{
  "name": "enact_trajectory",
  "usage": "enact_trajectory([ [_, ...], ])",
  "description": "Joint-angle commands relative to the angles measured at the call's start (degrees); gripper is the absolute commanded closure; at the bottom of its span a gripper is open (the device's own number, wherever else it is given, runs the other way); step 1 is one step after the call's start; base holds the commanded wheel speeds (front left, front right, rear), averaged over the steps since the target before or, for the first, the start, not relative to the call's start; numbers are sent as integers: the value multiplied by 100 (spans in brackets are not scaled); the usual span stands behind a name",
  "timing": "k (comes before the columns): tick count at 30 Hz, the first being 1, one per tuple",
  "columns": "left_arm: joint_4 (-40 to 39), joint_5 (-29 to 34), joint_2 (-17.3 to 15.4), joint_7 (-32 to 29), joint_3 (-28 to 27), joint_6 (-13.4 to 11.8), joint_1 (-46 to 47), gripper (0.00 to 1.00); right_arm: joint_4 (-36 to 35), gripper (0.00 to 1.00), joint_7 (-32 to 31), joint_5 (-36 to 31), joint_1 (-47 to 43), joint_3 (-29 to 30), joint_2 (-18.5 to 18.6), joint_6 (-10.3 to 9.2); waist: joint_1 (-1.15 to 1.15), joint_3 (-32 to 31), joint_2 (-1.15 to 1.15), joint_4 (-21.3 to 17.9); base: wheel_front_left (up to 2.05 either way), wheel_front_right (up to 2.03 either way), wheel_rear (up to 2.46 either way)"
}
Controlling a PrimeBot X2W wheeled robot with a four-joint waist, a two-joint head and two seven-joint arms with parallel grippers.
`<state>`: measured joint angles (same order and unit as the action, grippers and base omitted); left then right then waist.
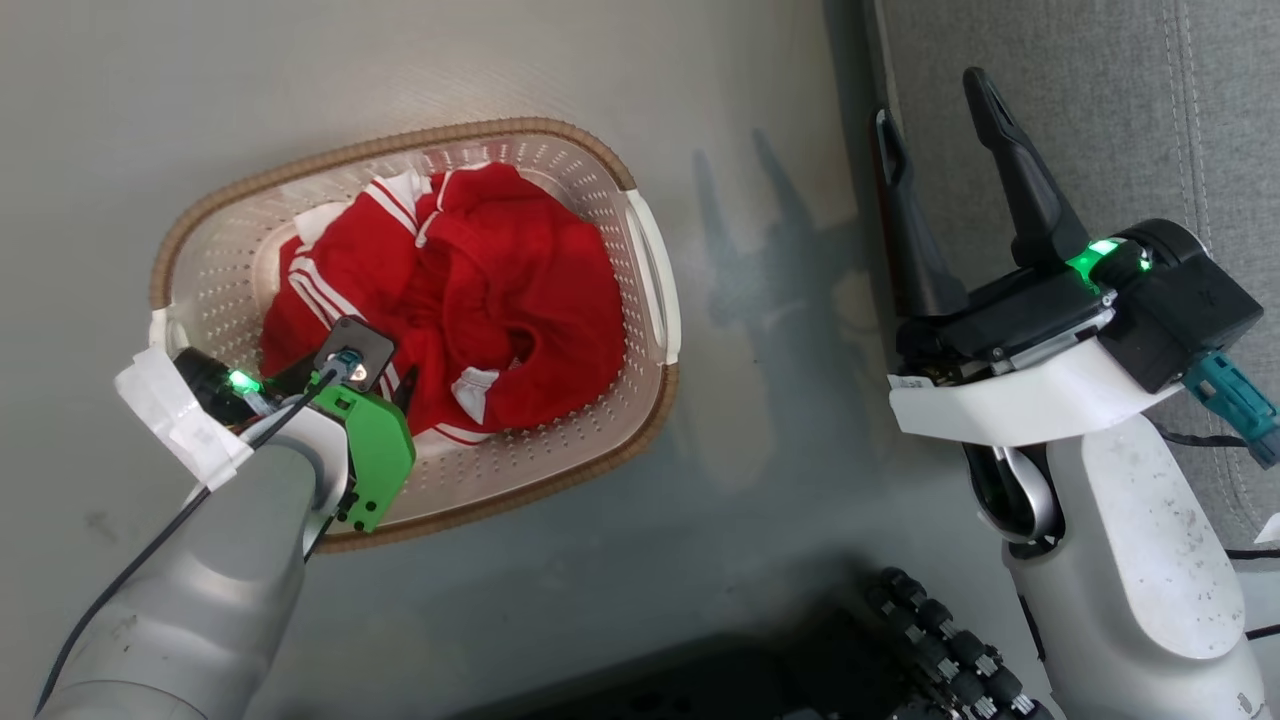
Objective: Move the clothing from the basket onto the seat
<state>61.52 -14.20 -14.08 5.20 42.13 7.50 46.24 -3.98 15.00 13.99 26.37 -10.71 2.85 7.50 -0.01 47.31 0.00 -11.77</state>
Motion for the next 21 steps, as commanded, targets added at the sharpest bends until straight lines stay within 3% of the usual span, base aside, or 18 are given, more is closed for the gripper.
enact_trajectory([
  [1, 62, -40, -89, -65, -24, -16, 171, 0, -36, 0, 28, 43, 105, -14, 6, -2, 1, 496, 0, -330, 0, 0, 0],
  [16, 277, -15, -195, -362, 78, -171, 623, 0, -120, 0, 28, 228, 351, -175, 8, -2, 1, 1022, 0, -366, 0, 0, 0],
  [21, 341, 202, -257, -454, 277, -361, 752, 0, -141, 0, 28, 246, 399, -205, 9, -2, 1, 1142, 0, -371, 0, 0, 0],
])
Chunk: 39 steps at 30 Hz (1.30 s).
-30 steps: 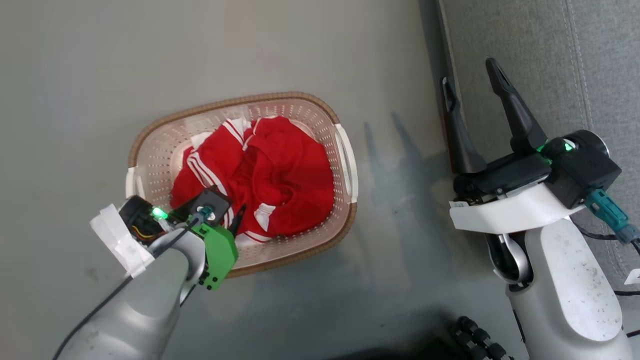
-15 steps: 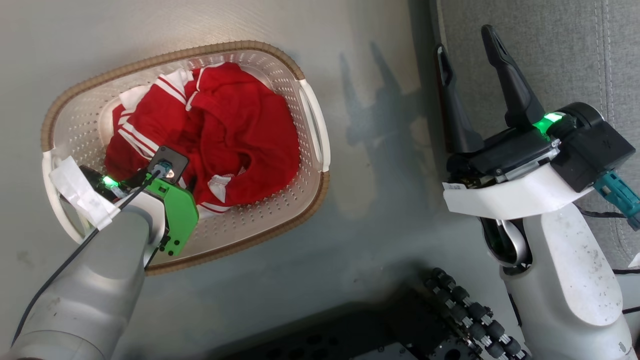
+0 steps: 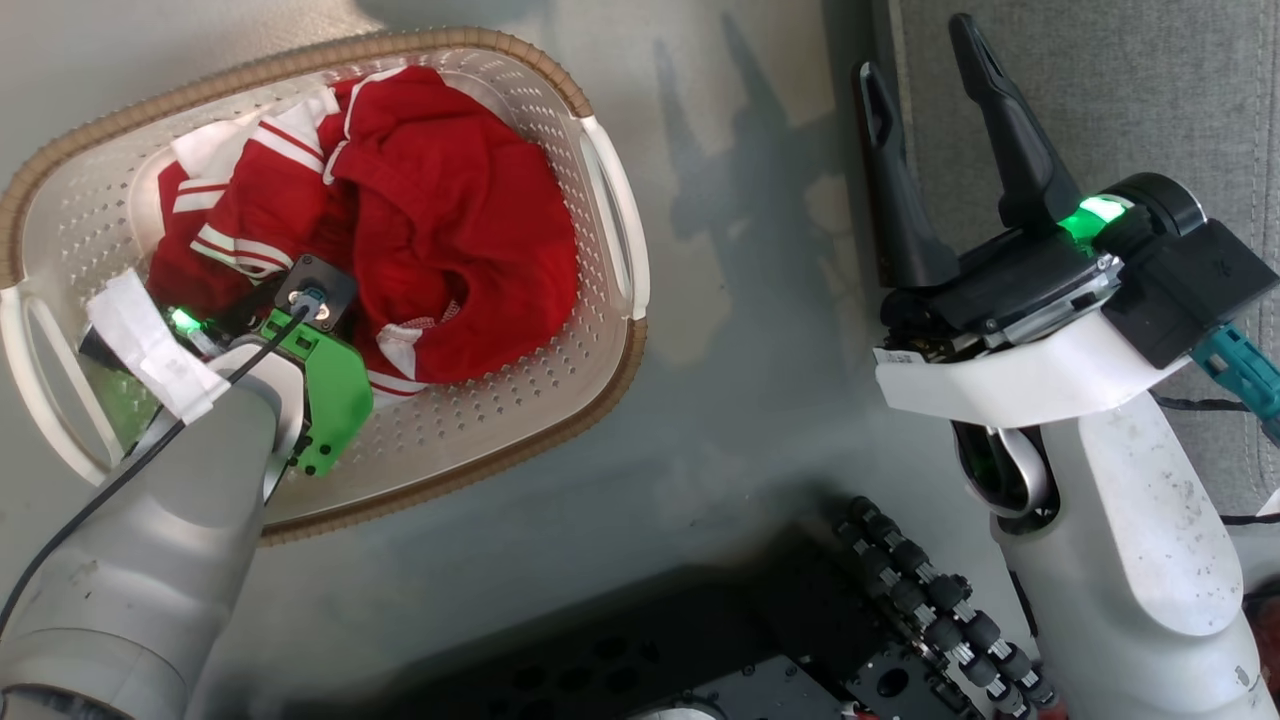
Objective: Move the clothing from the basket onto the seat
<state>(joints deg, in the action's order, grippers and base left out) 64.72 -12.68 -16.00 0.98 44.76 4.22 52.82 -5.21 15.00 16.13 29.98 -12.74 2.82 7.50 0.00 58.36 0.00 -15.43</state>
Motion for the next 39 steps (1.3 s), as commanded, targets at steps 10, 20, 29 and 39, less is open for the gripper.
enact_trajectory([
  [10, 88, 267, -119, 68, 242, -435, 272, 14, -5, 0, 28, 69, 77, -21, 11, -2, 0, 138, 0, -8, 0, 0, 0],
  [20, 132, 136, 13, 399, 237, -583, 170, 100, 76, 0, 28, 71, 48, 9, 12, -2, 0, -96, 0, 60, 0, 0, 0],
  [29, 92, -157, 326, 1015, 91, -690, -173, 100, 186, 0, 28, -146, -229, 42, 15, -2, 0, -949, 0, 351, 0, 0, 0],
  [39, -49, -551, 662, 1387, -133, -722, -651, 100, 398, 0, 28, -494, -690, 72, 17, -2, 0, -2183, 0, 800, 0, 0, 0],
])
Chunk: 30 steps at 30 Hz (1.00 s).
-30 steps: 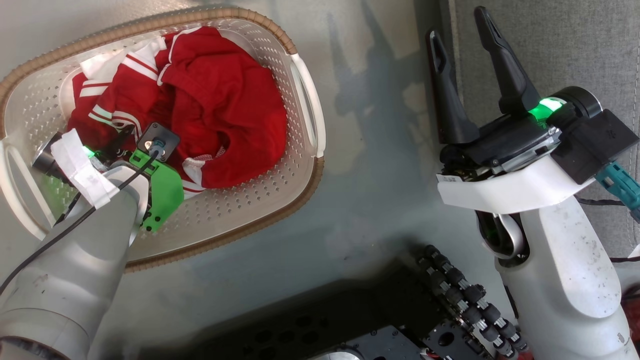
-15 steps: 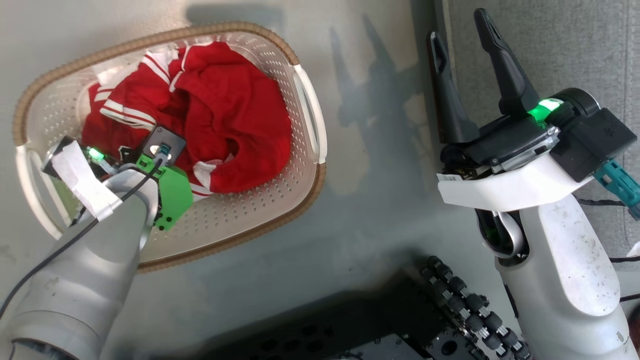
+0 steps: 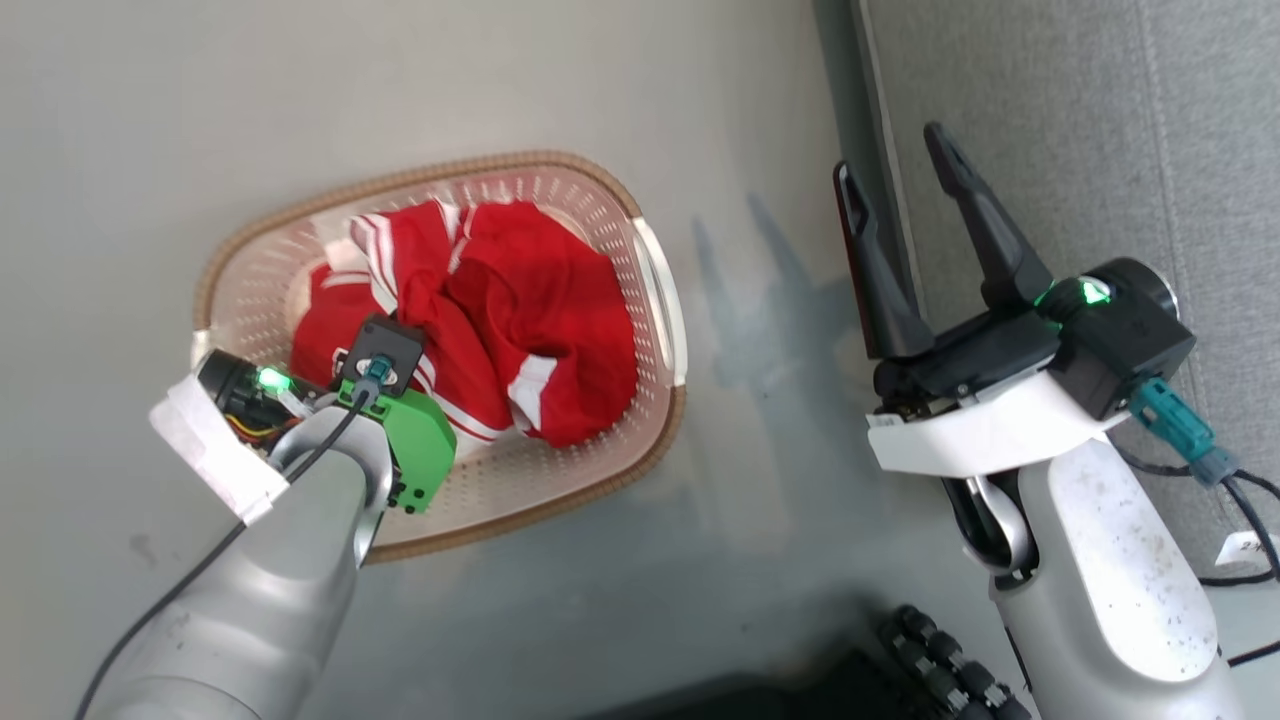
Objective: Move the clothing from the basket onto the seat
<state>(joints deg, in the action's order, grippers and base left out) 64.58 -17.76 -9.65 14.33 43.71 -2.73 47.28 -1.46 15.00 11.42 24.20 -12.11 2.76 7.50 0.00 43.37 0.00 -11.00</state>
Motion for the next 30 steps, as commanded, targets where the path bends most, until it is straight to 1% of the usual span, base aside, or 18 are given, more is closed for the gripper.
enact_trajectory([
  [1, -66, -83, 56, 53, -51, -25, -166, 100, 46, 0, 28, -39, -162, 20, 23, -2, 0, -820, 0, 388, 0, 0, 0],
  [5, -375, -244, 130, 100, -219, -49, -457, 100, 126, 0, 28, -92, -415, 39, 23, -2, 0, -1386, 0, 519, 0, 0, 0],
  [12, -1403, -452, 110, 89, -603, -93, -1280, 100, 306, 0, 28, -153, -1003, 24, 23, -2, 0, -2406, 0, 695, 0, 0, 0],
  [17, -2155, -542, 155, 90, -889, -20, -1846, 100, 383, 0, 28, -219, -1407, 20, 22, -2, 0, -2972, 0, 764, 0, 0, 0],
  [20, -2619, -452, 170, 90, -1008, 13, -2125, 100, 445, 0, 28, -267, -1645, -24, 22, -2, 0, -3291, 0, 797, 0, 0, 0],
  [25, -3388, -336, 201, 90, -1257, -43, -2498, 100, 507, 0, 28, -324, -1937, -99, 21, -2, 0, -3670, 0, 795, 0, 0, 0],
  [30, -4142, -128, 211, 91, -1452, 29, -2817, 100, 583, 0, 28, -345, -2151, -226, 21, -2, 0, -3991, 0, 734, 0, 0, 0],
])
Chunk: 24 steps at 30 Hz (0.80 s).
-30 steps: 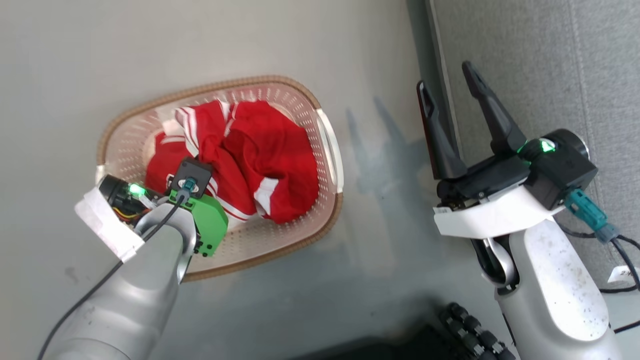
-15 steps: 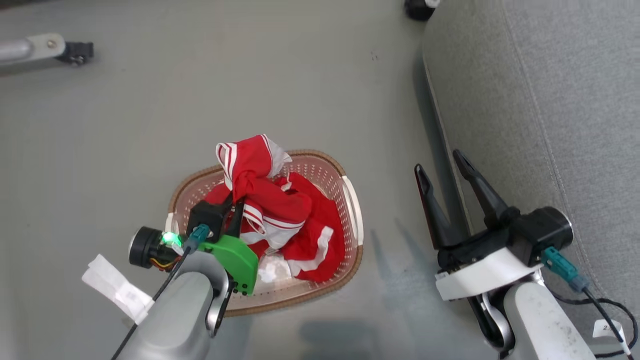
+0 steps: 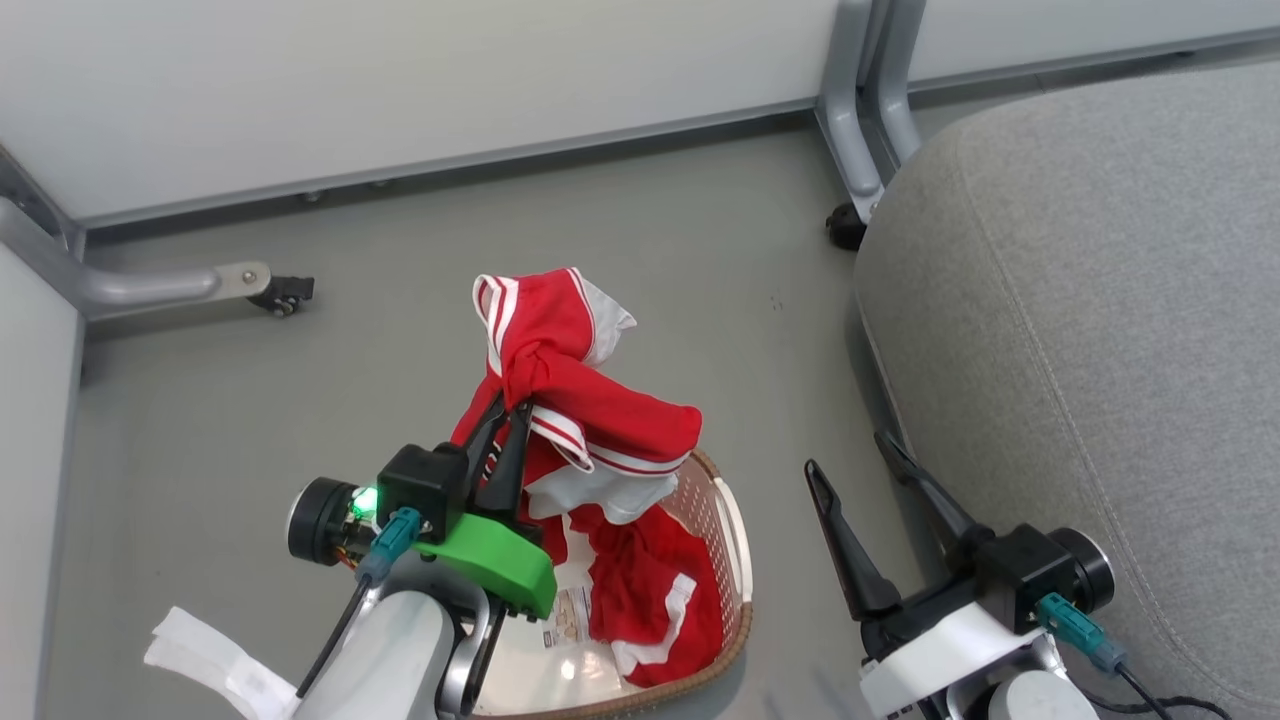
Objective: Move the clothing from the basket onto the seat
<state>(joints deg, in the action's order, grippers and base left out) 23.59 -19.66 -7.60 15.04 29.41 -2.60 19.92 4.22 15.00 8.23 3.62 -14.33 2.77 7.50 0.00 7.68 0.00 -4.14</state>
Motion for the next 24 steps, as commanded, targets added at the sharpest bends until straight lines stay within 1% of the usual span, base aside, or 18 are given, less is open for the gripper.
enact_trajectory([
  [1, -180, 96, 11, 20, -65, 32, -152, 100, 29, 0, 28, -24, -136, -27, 21, -2, 0, -491, 0, 37, 0, 0, 0],
  [5, -557, 218, 17, 14, -109, 101, -289, 100, 43, 0, 28, -17, -249, -122, 36, -2, 0, -661, 0, 3, 0, 0, 0],
  [12, -966, 417, 99, 14, -50, 222, -349, 100, 32, 0, 28, -15, -216, -373, 124, -2, 0, -752, 0, 3, 0, 0, 0],
  [16, -1159, 464, 181, 14, 81, 350, -333, 100, 37, 0, 28, 47, -76, -609, 213, -2, 0, -745, 0, 27, 0, 0, 0],
  [20, -1379, 457, 254, 13, 243, 450, -304, 100, -3, 0, 28, 24, 24, -660, 249, -2, 0, -716, 0, 60, 0, 0, 0],
  [24, -1516, 499, 293, -30, 423, 476, -218, 100, -38, 0, 28, -45, 139, -706, 280, -2, 0, -671, 0, 69, 0, 0, 0],
])
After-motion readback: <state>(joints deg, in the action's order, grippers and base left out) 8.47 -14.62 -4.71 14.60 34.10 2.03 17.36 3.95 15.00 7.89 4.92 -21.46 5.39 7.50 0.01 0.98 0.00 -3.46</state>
